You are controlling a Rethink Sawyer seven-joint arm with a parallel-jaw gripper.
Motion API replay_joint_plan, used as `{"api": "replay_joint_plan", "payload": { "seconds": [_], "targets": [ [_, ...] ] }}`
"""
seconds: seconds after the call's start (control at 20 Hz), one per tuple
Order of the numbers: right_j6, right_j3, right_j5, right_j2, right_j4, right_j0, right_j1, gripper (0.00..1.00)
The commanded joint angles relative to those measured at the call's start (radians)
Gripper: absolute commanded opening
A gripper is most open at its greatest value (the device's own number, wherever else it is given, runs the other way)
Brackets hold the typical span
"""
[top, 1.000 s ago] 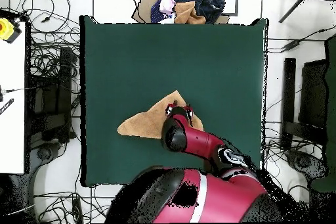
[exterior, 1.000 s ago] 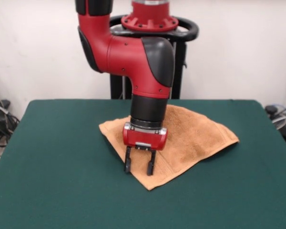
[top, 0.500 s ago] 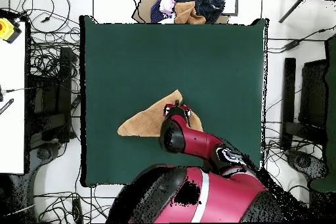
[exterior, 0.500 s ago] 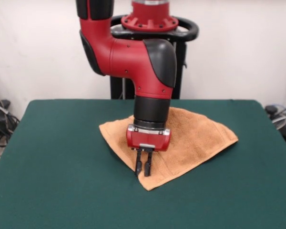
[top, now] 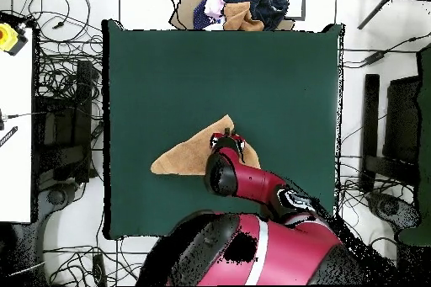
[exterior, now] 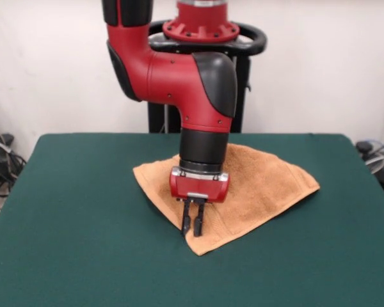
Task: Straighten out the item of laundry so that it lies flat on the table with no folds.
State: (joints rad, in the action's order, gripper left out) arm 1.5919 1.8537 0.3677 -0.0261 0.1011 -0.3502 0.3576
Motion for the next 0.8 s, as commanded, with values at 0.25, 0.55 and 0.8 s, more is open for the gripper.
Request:
{"api": "replay_joint_plan", "payload": {
  "seconds": [0.25,0.55,0.8],
  "targets": [
    [0.16,-0.067,-0.085,-0.009,-0.045,0.021,-0.048,0.0],
    [0.088,-0.122,-0.154,-0.004,0.007,-0.032,0.016,0.0],
    [0.038,-0.179,-0.23,-0.036,0.055,-0.084,0.033,0.0]
  ]
}}
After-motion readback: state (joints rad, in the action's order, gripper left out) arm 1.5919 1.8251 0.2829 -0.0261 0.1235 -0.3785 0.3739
